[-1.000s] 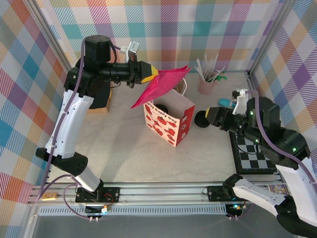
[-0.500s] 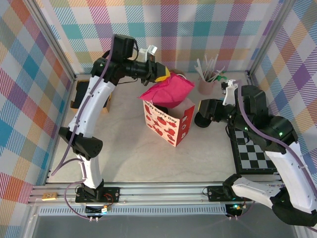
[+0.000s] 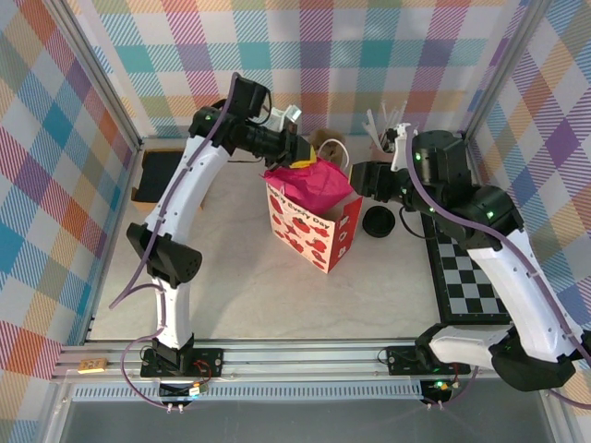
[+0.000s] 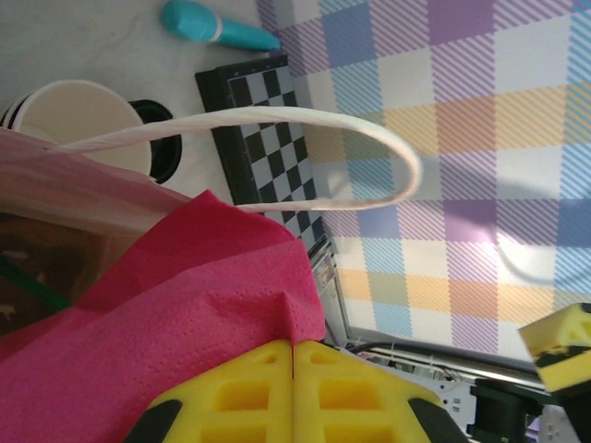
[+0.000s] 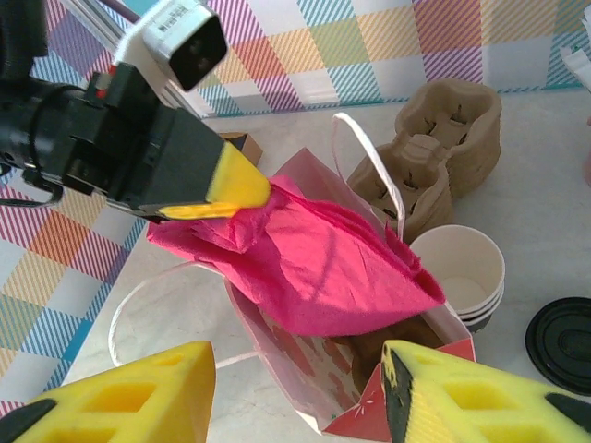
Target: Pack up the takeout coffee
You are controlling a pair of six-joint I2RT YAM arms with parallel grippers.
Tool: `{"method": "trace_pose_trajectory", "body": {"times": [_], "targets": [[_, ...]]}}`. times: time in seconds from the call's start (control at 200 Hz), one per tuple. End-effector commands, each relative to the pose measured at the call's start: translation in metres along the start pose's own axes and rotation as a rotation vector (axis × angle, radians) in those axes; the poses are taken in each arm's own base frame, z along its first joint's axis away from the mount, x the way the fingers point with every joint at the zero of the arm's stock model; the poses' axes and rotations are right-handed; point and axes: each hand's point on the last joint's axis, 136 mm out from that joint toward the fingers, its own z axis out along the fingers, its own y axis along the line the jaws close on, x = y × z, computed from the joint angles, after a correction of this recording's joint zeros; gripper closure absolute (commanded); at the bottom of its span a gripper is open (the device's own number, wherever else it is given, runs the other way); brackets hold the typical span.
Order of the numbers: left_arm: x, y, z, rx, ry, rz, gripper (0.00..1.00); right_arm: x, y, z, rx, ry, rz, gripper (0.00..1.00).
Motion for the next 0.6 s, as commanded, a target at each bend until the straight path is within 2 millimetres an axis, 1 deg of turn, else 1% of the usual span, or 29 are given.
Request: {"method": "trace_pose_trajectory", "body": {"times": [0.0,0.085,0.135,0.195,0.225,0.325,0.38,0.445,0.465,0.525,0.595], "targets": [[0.009,0.004,0.010,-0.020,0.042,0.033,0.93,-0.015,0.004,0.001,-0.015,-0.059,-0.012,0.48],[0.009,0.006,0.017,-0.020,0.056,0.032,0.71,-0.014,0.004,0.006,-0.015,-0.055,-0.009,0.48],[0.008,0.007,0.020,-0.023,0.057,0.029,0.63,-0.014,0.004,0.008,-0.016,-0.053,-0.005,0.48],[0.006,0.007,0.021,-0.026,0.053,0.030,0.49,-0.013,0.004,0.009,-0.016,-0.053,-0.005,0.48],[0.004,0.006,0.020,-0.029,0.046,0.033,0.44,-0.014,0.004,0.008,-0.017,-0.056,-0.005,0.48],[-0.005,-0.007,0.007,-0.026,-0.012,0.067,0.37,-0.016,0.004,0.007,-0.017,-0.061,-0.007,0.48],[-0.013,-0.017,-0.005,-0.014,-0.061,0.083,0.36,-0.016,0.005,0.006,-0.019,-0.063,-0.008,0.48],[-0.022,-0.031,-0.023,0.010,-0.127,0.094,0.35,-0.016,0.003,0.005,-0.011,-0.062,-0.009,0.47],[-0.024,-0.035,-0.030,0.017,-0.149,0.104,0.35,-0.015,0.003,0.006,-0.006,-0.059,-0.010,0.46],[-0.029,-0.048,-0.051,0.030,-0.220,0.135,0.35,-0.014,-0.002,0.006,0.015,-0.053,-0.010,0.36],[-0.035,-0.058,-0.078,0.047,-0.311,0.158,0.33,-0.011,-0.007,0.006,0.042,-0.049,-0.011,0.32]]}}
